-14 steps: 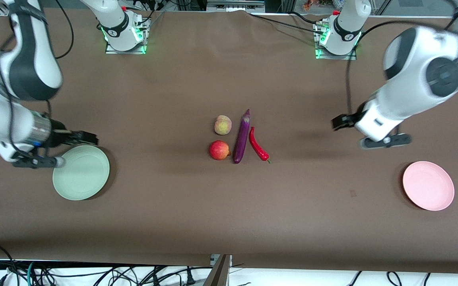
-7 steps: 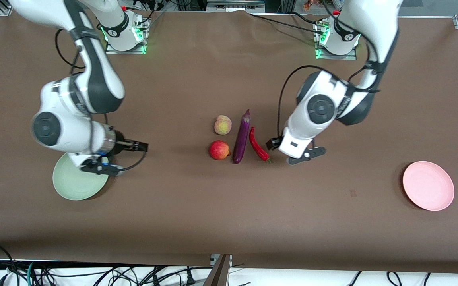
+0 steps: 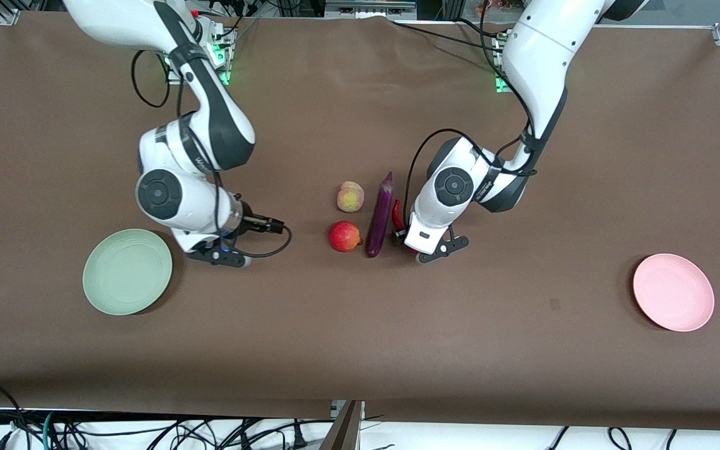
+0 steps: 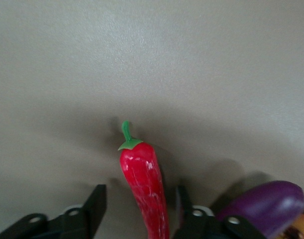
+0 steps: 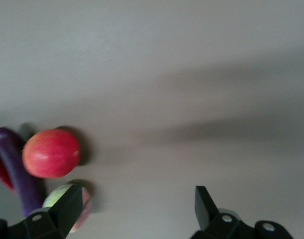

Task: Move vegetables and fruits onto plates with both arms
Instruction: 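Reach the right gripper to the peach while the left gripper reaches the chili, then carry the chili to the pink plate with the left gripper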

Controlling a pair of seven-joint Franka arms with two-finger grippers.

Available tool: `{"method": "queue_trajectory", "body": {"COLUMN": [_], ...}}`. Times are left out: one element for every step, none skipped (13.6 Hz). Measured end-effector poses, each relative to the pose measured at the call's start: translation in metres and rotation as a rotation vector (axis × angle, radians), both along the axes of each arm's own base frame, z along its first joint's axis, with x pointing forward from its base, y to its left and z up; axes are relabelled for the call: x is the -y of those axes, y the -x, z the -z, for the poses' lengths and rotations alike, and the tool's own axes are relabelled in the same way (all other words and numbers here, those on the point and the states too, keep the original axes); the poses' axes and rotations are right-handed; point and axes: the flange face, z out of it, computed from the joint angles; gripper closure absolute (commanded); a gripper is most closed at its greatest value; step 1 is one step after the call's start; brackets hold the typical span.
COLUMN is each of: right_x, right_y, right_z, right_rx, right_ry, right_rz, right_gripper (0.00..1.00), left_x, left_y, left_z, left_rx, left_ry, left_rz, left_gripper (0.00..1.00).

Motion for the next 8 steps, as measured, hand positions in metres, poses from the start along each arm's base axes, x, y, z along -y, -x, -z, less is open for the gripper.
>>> {"method": "queue_trajectory", "body": {"right_x": [-0.013,-0.028,-0.043,-0.057,-0.072,-0.087,-0.101,-0.114], "right_y": [0.006,0.012,0.019,0.025,0.032,0.039,0.046,0.053], "right_z": [0.006,0.012,0.018,0.024,0.03,0.037,0.044,0.054], "right_rx": [-0.008,-0.011,-0.008,-0.003,0.007,0.019,0.03,0.036], "right_ry": [-0.012,-0.015,-0.015,-0.016,-0.018,-0.021,-0.022,-0.022], "right_rz": [-0.009,-0.024,-0.042,-0.059,-0.077,-0.096,-0.111,-0.121], "right_gripper": [0.0,0.0,0.0,0.0,0.0,0.0,0.0,0.0], "left_x": [0.0,0.0,0.002,0.002,0.002,-0.001,-0.006,-0.017], "left_y": [0.0,0.001,0.002,0.002,0.001,-0.002,-0.008,-0.017], "left_z": [0.003,0.005,0.006,0.005,0.005,0.003,-0.003,-0.016], "left_rx": [-0.004,-0.006,-0.007,-0.005,-0.004,0.001,0.003,-0.006], "left_ry": [-0.002,-0.003,-0.003,-0.003,-0.002,-0.004,-0.009,-0.027], "left_rz": [0.0,0.001,0.003,0.004,0.003,-0.002,-0.011,-0.017], "left_gripper": [0.85,0.97,1.0,1.0,1.0,1.0,1.0,1.0]}}
